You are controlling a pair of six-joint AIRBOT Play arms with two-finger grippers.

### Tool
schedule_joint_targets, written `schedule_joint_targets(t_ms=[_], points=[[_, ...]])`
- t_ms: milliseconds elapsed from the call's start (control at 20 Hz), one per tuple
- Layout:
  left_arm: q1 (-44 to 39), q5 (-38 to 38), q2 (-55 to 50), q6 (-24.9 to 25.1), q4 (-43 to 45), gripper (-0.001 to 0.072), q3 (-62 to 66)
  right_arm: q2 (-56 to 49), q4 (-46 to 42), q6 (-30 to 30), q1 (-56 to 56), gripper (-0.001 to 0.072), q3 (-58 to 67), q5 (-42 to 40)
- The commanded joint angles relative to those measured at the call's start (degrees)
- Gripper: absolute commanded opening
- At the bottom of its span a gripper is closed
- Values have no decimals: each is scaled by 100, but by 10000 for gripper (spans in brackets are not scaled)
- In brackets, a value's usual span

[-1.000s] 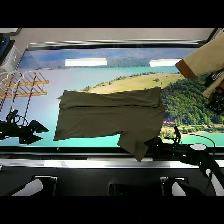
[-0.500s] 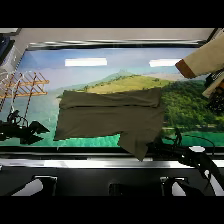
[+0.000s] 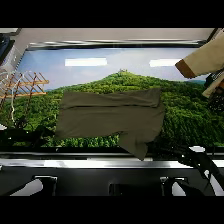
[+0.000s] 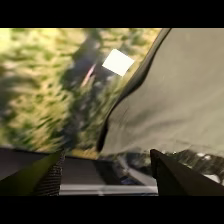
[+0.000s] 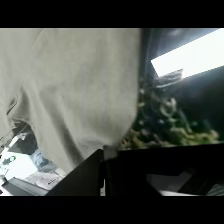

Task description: Fold the clothes and pants, and hang the long-sleeved shirts on hangers.

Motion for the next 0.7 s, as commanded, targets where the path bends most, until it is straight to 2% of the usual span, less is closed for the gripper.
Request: schedule_joint_targets(t_ms=[0,300,400,450,500,550,600,650], points=[[-2,212,-195,155,-396,604,-57,7,46,-20,-2,33,0,122],[-289,243,-564,153,-479,602,-63,7,48,-22,-2,33,0,157],[-448,363,-699,146,-481,581,-63,9,48,-22,-2,33,0,177],[-501,417,-739,151,-481,413,-63,20,48,-20,-2,33,0,201],[-518,481,-750,149,-481,201,-61,20,50,-20,-2,33,0,225],[-518,509,-750,149,-490,51,-61,20,50,-22,-2,33,0,258],[-518,511,-748,151,-492,21,-57,20,48,-37,-2,33,0,308],[-514,507,-743,153,-487,20,-46,20,50,-92,-2,33,0,369]])
